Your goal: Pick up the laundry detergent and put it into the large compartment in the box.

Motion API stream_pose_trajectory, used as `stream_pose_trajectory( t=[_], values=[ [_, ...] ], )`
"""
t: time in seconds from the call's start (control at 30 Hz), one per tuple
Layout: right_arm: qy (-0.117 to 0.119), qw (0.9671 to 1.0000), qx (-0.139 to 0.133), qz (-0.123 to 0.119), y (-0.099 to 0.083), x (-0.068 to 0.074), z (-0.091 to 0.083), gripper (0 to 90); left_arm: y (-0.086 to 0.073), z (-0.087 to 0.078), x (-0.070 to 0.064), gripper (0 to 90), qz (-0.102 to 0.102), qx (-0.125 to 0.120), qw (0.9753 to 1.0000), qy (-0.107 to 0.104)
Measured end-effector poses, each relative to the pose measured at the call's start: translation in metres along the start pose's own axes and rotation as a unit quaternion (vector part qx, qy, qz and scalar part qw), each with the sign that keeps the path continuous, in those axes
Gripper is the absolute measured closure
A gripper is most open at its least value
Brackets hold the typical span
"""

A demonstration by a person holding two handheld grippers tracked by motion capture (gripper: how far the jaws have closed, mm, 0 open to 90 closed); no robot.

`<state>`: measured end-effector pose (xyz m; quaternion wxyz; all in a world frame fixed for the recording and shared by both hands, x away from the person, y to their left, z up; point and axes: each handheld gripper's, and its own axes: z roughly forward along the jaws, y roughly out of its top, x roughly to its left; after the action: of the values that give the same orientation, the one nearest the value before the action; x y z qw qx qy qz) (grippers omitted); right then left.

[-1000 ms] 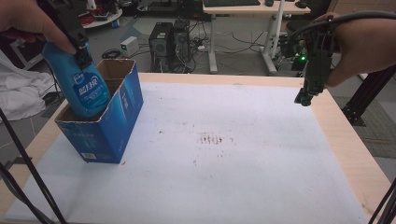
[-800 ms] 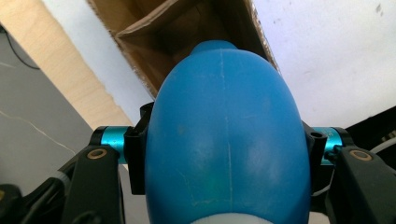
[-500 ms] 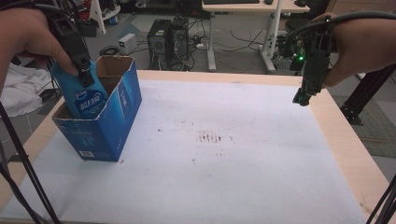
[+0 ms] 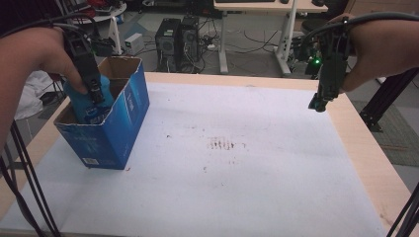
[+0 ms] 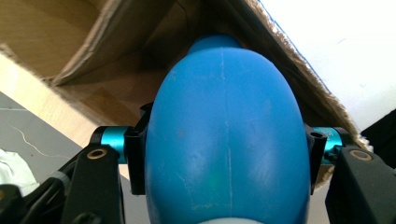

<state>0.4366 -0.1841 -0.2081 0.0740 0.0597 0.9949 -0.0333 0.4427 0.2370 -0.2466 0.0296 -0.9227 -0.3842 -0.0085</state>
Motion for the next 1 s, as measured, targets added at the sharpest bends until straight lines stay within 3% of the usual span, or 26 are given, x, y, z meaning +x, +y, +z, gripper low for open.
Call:
stream_pose_trajectory(
  t=[0.47,1.0],
  values=[
    [0.002,1.0,0.001,0.005,-0.003,0.0,0.003,1.8,-0.003,0.028,0.001,39.0,0.033,0.003,0.9994,-0.01],
    [0.004,1.0,0.0,0.004,-0.001,0.0,0.007,1.8,-0.005,0.046,0.003,39.0,0.035,-0.005,0.9991,-0.024]
  ],
)
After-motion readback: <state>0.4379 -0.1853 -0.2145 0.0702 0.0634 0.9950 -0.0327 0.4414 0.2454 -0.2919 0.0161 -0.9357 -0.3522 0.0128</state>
